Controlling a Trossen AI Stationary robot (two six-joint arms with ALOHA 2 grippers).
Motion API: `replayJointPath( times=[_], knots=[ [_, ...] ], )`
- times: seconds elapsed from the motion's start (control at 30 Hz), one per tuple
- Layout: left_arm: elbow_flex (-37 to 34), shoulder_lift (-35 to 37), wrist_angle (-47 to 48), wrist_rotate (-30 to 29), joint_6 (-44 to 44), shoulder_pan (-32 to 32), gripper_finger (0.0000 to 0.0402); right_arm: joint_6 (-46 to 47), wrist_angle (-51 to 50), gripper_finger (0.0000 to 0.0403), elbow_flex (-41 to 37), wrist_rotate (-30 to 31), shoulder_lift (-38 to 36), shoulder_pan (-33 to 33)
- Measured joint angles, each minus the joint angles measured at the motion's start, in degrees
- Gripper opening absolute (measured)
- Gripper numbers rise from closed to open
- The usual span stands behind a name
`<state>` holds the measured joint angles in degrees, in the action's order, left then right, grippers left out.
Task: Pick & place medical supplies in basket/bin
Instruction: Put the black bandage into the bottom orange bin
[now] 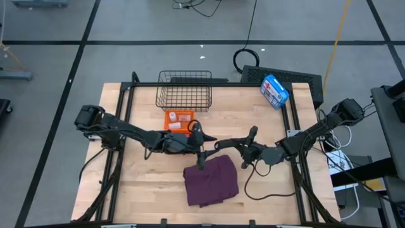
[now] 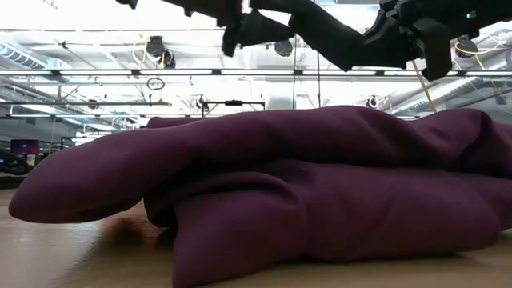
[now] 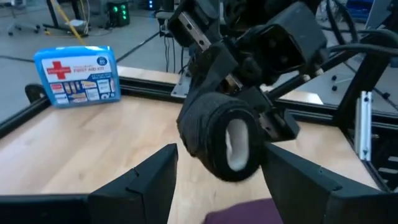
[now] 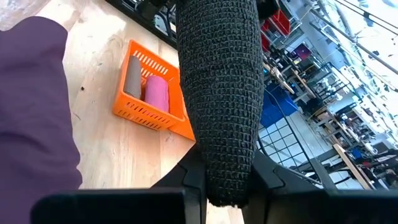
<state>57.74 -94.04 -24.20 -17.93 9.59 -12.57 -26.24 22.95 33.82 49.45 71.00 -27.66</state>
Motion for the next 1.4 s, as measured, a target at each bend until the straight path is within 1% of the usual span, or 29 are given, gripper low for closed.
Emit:
replayJointPath(
  times=[0.23, 0.3, 0.37, 0.47, 0.53, 0.57, 0.63, 0.7, 0.8, 0.87, 0.97, 1.03, 1.07, 1.17, 1.23, 1.33, 1.4],
  knots=[
    [3.93, -3.23, -0.13, 0.13, -0.83, 1.53, 0.0236, -0.37, -0.09, 0.0042, 0.04, 0.09, -0.01, 0.0],
    [4.3, -3.21, 0.05, 0.51, -0.93, 1.78, 0.0224, -0.35, -0.02, 0.0042, 0.04, 0.04, 0.0, 0.02],
    [4.34, -3.19, -0.03, 3.08, -1.41, 2.07, 0.0193, -0.05, -0.04, 0.0043, 0.04, -0.11, -0.03, 0.0],
    [4.32, -3.19, 0.04, 6.72, -1.68, 2.43, 0.0114, 1.15, -0.14, 0.0043, 0.02, -0.41, -0.02, -0.07],
    [4.32, -3.08, 1.05, 8.01, -0.59, 2.96, 0.0061, 1.05, -0.25, 0.0043, 0.02, -0.44, -0.02, -0.07],
    [4.33, -3.06, 1.71, 8.73, 0.76, 3.3, 0.0048, 1.07, -0.45, 0.0043, 0.0, -0.57, 0.0, -0.07],
    [4.34, -3.04, 2.35, 9.86, 2.2, 4.04, 0.0048, 1.67, -0.73, 0.0048, -0.04, -1.67, 0.02, -0.01],
    [4.34, -3.02, 2.17, 9.43, 2.21, 4.25, 0.0048, 3.7, -0.74, 0.0058, -0.04, -2.22, 0.02, 0.02],
    [4.28, -2.74, 0.54, 6.88, -1.04, 3.83, 0.0048, 10.92, -0.73, 0.0082, -0.04, -0.59, -0.19, -0.21],
    [4.18, -2.4, -1.46, 6.74, -2.68, 4.19, 0.0048, 16.46, -1.69, 0.0101, 0.09, 0.73, -0.88, -0.59],
    [3.59, -1.22, -3.35, 6.91, -5.18, 4.78, 0.0048, 22.13, -3.38, 0.0127, 0.25, 0.51, -2.15, -0.94],
    [1.9, -0.92, -7.19, 7.51, -5.58, 5.38, 0.0048, 24.32, -4.92, 0.0142, 0.24, 0.43, -3.56, -1.39],
    [0.37, -0.92, -10.68, 8.43, -5.48, 5.77, 0.0048, 25.06, -5.76, 0.015, 0.24, 0.41, -4.22, -1.65],
    [-5.23, -0.77, -24.75, 12.03, -5.16, 7.38, 0.0048, 26.18, -9.11, 0.0169, -0.04, -1.09, -6.87, -2.58],
    [-9.14, -0.55, -33.55, 12.27, -4.44, 7.93, 0.0048, 26.65, -9.65, 0.0179, -0.02, -1.25, -8.69, -2.93],
    [-13.77, -0.78, -42.3, 13.31, -3.97, 7.98, 0.0048, 26.41, -7.5, 0.0189, -0.02, -2.14, -10.51, -2.39],
    [-14.88, -0.76, -45.07, 14.9, -3.98, 7.95, 0.0048, 24.61, -4.44, 0.0194, -0.02, -5.74, -11.03, -1.4]
  ],
)
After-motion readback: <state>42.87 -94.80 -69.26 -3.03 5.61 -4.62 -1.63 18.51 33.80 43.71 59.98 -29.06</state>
